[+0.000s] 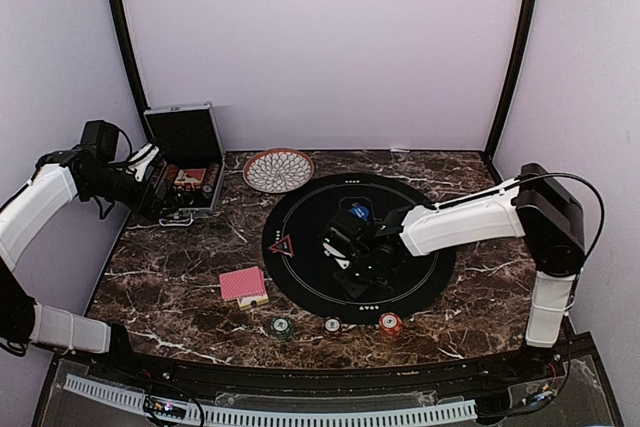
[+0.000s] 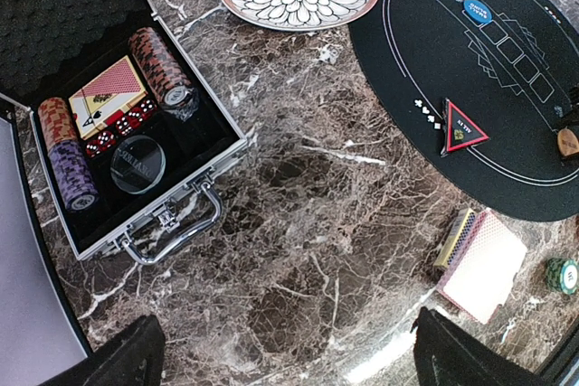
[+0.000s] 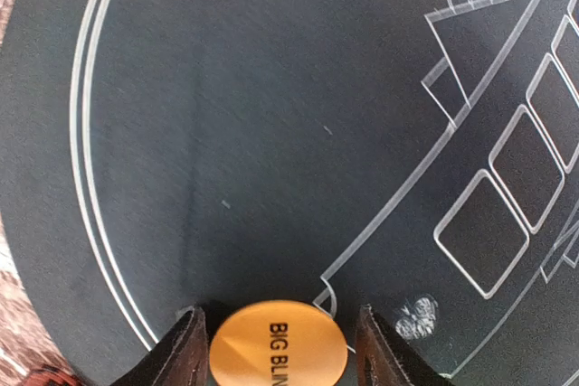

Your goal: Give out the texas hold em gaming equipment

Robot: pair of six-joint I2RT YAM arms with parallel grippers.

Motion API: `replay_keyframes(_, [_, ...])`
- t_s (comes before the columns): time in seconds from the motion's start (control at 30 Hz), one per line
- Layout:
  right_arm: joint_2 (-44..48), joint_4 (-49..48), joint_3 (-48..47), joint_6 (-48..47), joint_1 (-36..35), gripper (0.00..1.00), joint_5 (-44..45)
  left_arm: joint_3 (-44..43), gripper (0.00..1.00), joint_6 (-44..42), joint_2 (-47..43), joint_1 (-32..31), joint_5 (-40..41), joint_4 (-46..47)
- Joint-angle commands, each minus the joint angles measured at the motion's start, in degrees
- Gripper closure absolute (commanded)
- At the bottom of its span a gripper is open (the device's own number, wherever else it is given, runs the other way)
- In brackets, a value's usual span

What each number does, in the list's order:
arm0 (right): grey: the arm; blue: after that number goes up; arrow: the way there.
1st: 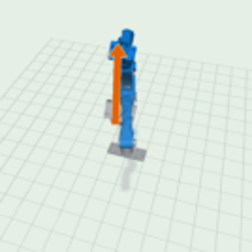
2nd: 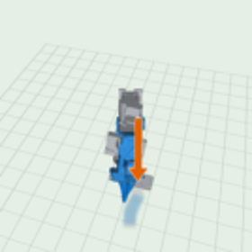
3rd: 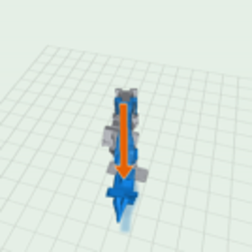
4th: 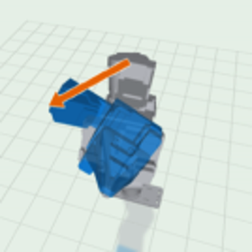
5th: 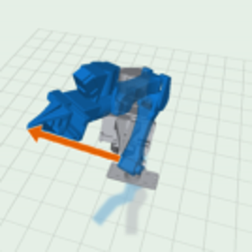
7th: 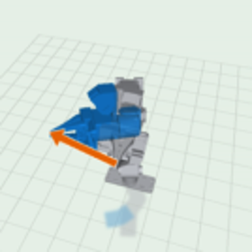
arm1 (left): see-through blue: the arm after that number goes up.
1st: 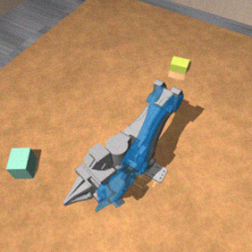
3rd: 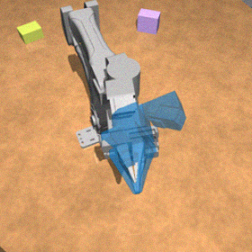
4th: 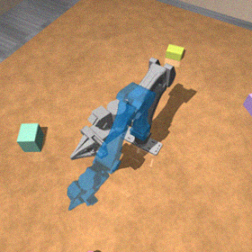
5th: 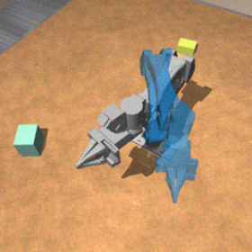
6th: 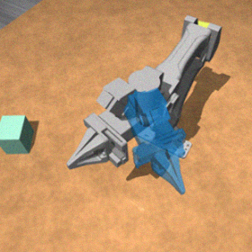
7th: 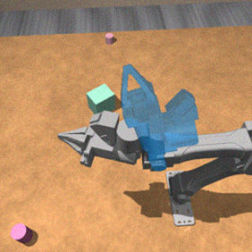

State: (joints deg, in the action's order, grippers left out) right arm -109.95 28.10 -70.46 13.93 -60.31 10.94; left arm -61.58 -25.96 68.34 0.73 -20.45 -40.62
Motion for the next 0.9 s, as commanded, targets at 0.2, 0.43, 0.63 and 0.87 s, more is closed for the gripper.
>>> replay_keyframes(0.2, [7.14,1.41,8.32,2.98,3.16,0.49,3.61,-1.55,0.01,0.01,-0.70,-0.29,-1.36,-1.82])
replay_keyframes(0.43, [12.03,1.20,13.05,3.83,5.95,0.50,2.40,-2.02,0.01,-0.31,-0.33,-0.33,-1.13,-2.24])
replay_keyframes(0.63, [14.07,1.64,13.61,3.23,6.95,0.48,-0.40,-2.10,0.01,-0.57,-0.27,-0.29,-0.95,-2.58])
replay_keyframes(0.87, [15.08,2.58,8.15,1.69,11.27,0.35,-4.09,-1.87,0.01,-0.79,-0.37,-0.31,-1.01,-2.69])
